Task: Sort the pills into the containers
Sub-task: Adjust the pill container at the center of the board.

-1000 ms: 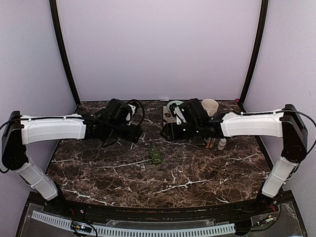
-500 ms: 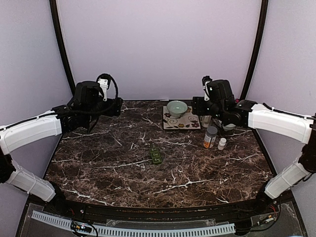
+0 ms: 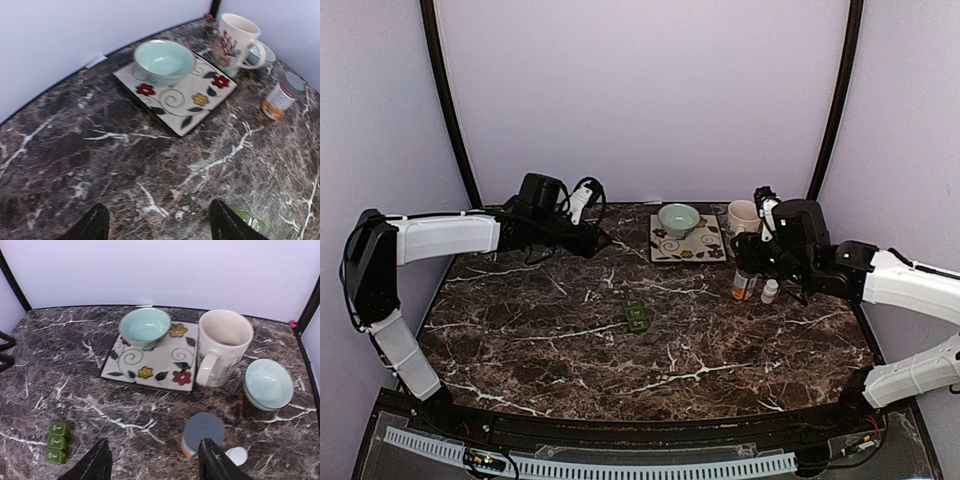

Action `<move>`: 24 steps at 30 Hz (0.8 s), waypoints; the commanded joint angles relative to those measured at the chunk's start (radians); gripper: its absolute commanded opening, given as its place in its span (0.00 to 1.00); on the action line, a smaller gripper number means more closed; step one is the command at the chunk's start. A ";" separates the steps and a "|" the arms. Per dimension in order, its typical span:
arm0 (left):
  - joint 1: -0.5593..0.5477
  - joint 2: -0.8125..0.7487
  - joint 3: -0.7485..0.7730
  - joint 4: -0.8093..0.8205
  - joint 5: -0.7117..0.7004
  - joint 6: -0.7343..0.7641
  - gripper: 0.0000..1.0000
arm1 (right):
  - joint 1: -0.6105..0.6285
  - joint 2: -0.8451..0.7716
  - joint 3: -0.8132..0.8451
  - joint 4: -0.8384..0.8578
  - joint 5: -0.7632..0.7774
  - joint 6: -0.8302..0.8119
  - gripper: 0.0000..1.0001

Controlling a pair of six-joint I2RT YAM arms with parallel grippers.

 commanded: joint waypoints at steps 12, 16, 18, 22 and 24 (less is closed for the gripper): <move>-0.007 0.305 0.255 -0.277 0.414 0.171 0.54 | 0.319 0.268 -0.061 0.223 -0.179 0.231 0.12; -0.021 0.346 0.275 -0.295 0.409 0.188 0.51 | 0.352 0.383 -0.045 0.311 -0.218 0.282 0.02; -0.026 0.367 0.287 -0.304 0.405 0.192 0.49 | 0.360 0.427 -0.040 0.355 -0.244 0.302 0.00; -0.037 0.401 0.304 -0.317 0.407 0.199 0.44 | 0.371 0.519 -0.010 0.407 -0.286 0.326 0.00; -0.045 0.413 0.313 -0.323 0.403 0.203 0.39 | 0.376 0.557 0.007 0.424 -0.307 0.333 0.00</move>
